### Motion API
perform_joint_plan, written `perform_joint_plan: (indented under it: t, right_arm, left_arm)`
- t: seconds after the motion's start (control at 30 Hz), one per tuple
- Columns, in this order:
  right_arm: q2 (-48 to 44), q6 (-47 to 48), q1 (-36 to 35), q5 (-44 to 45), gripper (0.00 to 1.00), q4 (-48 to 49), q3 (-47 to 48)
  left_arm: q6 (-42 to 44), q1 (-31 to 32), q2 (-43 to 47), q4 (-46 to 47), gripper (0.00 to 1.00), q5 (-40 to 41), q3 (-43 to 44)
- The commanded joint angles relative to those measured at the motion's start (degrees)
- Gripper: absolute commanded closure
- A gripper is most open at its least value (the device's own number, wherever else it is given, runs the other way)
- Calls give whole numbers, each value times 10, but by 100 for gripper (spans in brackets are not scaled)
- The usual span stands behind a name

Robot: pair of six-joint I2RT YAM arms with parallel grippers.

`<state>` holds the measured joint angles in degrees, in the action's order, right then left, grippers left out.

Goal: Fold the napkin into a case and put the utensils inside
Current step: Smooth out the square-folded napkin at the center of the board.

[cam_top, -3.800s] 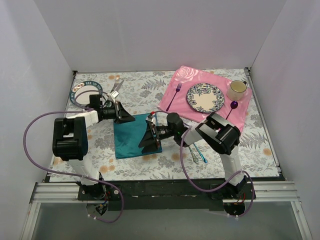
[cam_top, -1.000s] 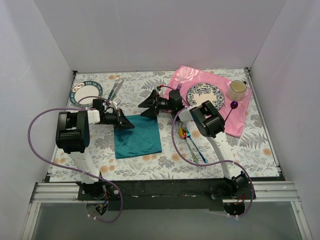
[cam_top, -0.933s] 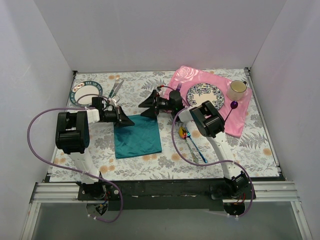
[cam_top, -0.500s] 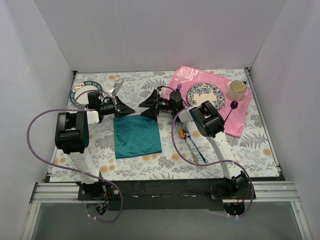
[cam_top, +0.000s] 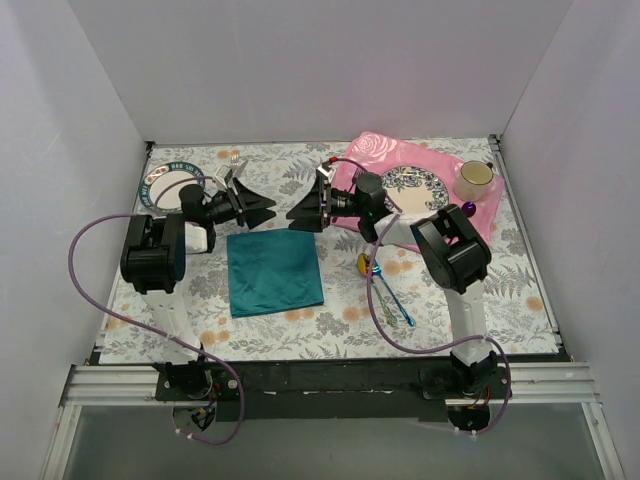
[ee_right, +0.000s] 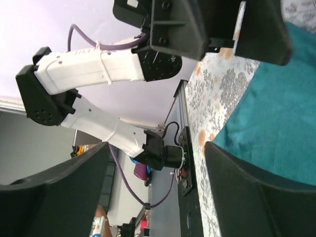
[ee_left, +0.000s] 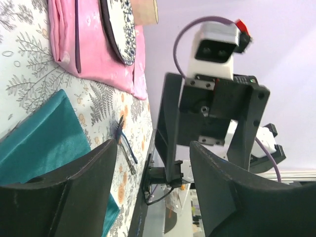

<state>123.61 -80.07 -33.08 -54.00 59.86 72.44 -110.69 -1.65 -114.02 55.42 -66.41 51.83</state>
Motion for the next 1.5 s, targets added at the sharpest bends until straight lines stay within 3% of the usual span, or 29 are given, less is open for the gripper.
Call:
perform_joint_plan:
  t: [0.0,0.07,0.1,0.17,0.2,0.4,0.67,0.93,1.47]
  right_arm:
    - [-34,106,-3,-10,29,-85,-73]
    - [-36,117,-2,1,46,-105,-83]
    - [-36,132,-3,5,59,-117,-88]
    - [-38,152,-3,20,70,-142,-89]
    - [-39,171,-3,27,81,-178,-85]
    - [-42,238,-11,64,99,-285,-71]
    - [-21,262,-20,82,99,-340,-75]
    - [17,248,-20,79,99,-338,-71]
    - [28,268,-21,88,99,-376,-71]
  left_arm:
    - [-62,44,-16,74,40,14,23]
    - [-75,53,-31,96,40,16,28]
    - [-82,60,-38,105,40,16,31]
    - [-93,67,-51,124,41,20,33]
    - [-99,74,-52,126,41,26,32]
    - [-92,96,-60,119,41,75,-1]
    - [-8,104,-34,7,40,153,-18]
    - [-78,110,-90,89,39,152,-26]
    - [-68,108,-149,73,39,190,9]
